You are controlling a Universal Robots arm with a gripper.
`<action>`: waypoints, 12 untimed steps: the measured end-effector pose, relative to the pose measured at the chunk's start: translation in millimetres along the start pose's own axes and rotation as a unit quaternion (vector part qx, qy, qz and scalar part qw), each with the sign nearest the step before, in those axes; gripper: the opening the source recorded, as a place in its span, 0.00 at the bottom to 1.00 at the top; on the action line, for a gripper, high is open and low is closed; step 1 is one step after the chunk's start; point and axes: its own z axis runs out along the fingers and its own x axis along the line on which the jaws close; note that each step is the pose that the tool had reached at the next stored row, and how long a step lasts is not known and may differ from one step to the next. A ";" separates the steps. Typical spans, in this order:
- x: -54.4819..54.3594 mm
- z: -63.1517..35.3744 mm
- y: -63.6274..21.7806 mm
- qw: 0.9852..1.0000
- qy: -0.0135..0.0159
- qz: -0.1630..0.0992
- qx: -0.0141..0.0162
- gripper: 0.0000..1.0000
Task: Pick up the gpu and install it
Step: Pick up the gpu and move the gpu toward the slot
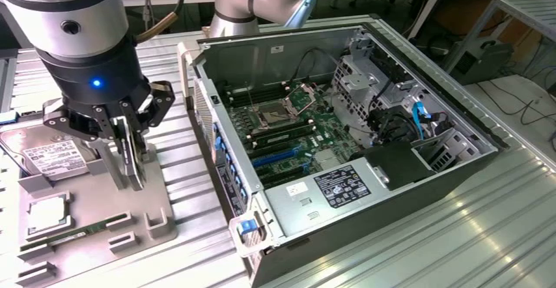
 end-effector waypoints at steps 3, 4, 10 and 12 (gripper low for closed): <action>-0.1 -2.3 0.2 1.000 0.000 0.000 0.000 0.28; -0.1 -3.1 0.2 1.000 0.000 0.000 0.000 0.28; -0.2 -9.7 0.8 1.000 0.000 0.000 0.000 0.28; -0.2 -11.7 0.9 1.000 0.000 0.000 0.000 0.28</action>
